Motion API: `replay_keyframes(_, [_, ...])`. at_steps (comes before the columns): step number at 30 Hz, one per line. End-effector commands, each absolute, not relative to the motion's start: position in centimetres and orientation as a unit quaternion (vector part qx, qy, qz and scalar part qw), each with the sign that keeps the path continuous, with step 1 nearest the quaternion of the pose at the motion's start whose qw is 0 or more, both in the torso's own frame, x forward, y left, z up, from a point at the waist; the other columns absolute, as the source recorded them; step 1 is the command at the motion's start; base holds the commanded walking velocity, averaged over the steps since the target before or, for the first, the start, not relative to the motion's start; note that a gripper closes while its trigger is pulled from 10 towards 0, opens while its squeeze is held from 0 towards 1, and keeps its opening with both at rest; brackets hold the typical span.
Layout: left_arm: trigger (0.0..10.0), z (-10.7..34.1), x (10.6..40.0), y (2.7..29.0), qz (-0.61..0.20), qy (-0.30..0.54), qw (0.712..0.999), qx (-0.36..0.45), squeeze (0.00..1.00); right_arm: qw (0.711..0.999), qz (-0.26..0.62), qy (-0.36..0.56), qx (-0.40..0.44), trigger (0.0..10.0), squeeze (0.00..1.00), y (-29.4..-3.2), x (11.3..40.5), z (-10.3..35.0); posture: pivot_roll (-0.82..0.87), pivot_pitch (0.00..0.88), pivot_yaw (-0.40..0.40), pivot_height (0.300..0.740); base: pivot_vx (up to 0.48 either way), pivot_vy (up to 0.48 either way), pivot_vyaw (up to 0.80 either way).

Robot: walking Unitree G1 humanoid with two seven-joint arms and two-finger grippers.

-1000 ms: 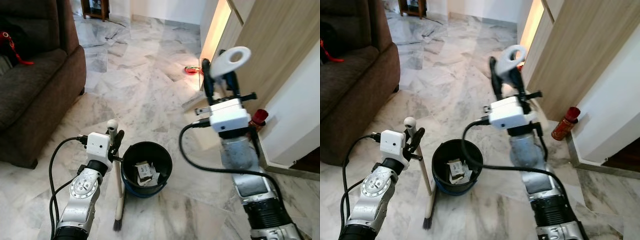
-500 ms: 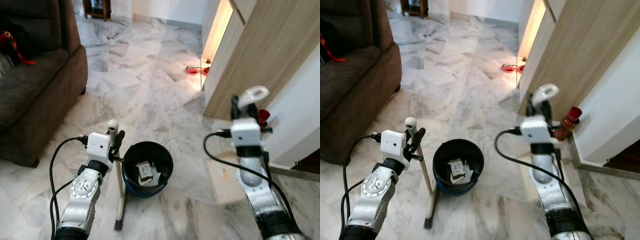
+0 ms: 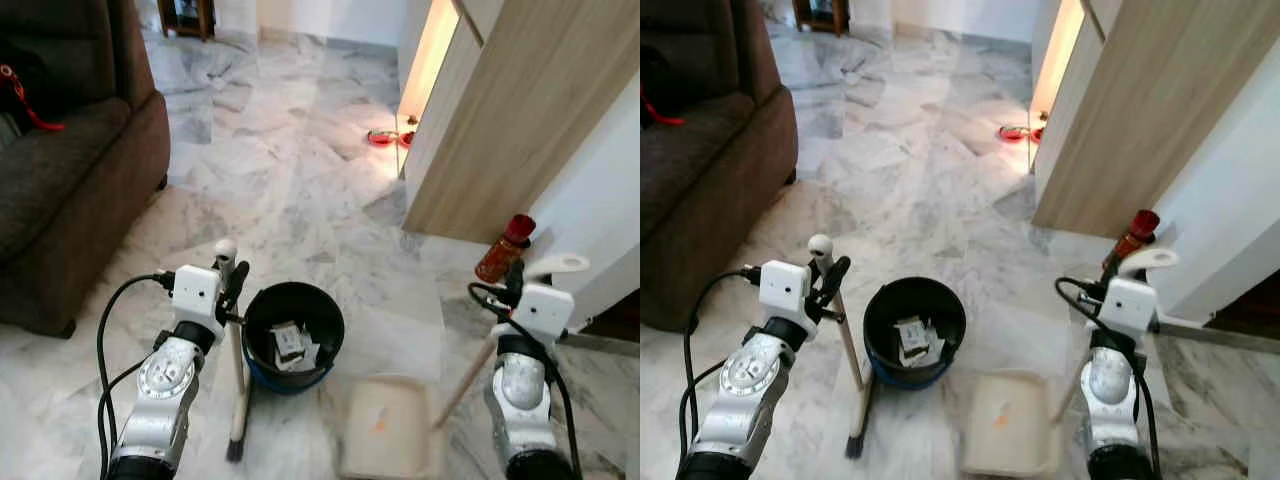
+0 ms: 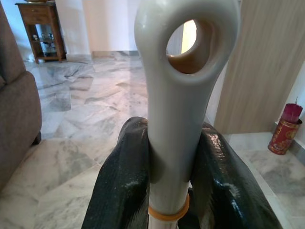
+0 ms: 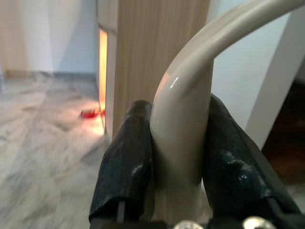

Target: Sweep floor

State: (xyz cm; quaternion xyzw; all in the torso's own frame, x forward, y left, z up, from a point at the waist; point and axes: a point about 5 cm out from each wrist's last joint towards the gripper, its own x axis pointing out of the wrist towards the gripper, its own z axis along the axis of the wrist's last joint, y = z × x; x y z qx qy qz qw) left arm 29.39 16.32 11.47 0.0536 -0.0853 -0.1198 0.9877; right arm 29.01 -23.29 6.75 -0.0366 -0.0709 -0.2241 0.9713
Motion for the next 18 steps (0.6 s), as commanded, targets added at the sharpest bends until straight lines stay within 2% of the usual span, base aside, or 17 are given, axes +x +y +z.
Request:
replay_keyframes(1, [10.0,12.2,29.2,15.9,-0.13,-0.103,0.985,0.046,0.0,0.966,-0.24,-0.084,-0.046,10.0,0.0,-24.8,28.8,7.2,0.24,0.104,-0.125,0.74,0.0,0.0,0.0])
replay_keyframes(5, [10.0,12.1,29.1,15.9,-0.13,-0.101,0.985,0.045,0.0,0.967,-0.236,-0.074,-0.056,10.0,0.0,-25.1,28.5,6.8,0.24,0.103,-0.124,0.74,0.0,0.0,0.0])
replay_keyframes(11, [10.0,12.2,29.4,15.4,-0.137,-0.1,0.985,0.035,0.0,0.975,-0.206,-0.082,-0.005,10.0,0.0,-24.7,28.9,6.8,0.24,0.106,-0.123,0.74,0.0,0.0,0.0])
replay_keyframes(18, [10.0,11.7,29.0,16.0,-0.13,-0.09,0.987,0.037,0.0,0.981,-0.163,-0.101,0.025,10.0,0.0,-24.3,29.6,7.5,0.24,0.098,-0.12,0.74,0.0,0.0,0.0])
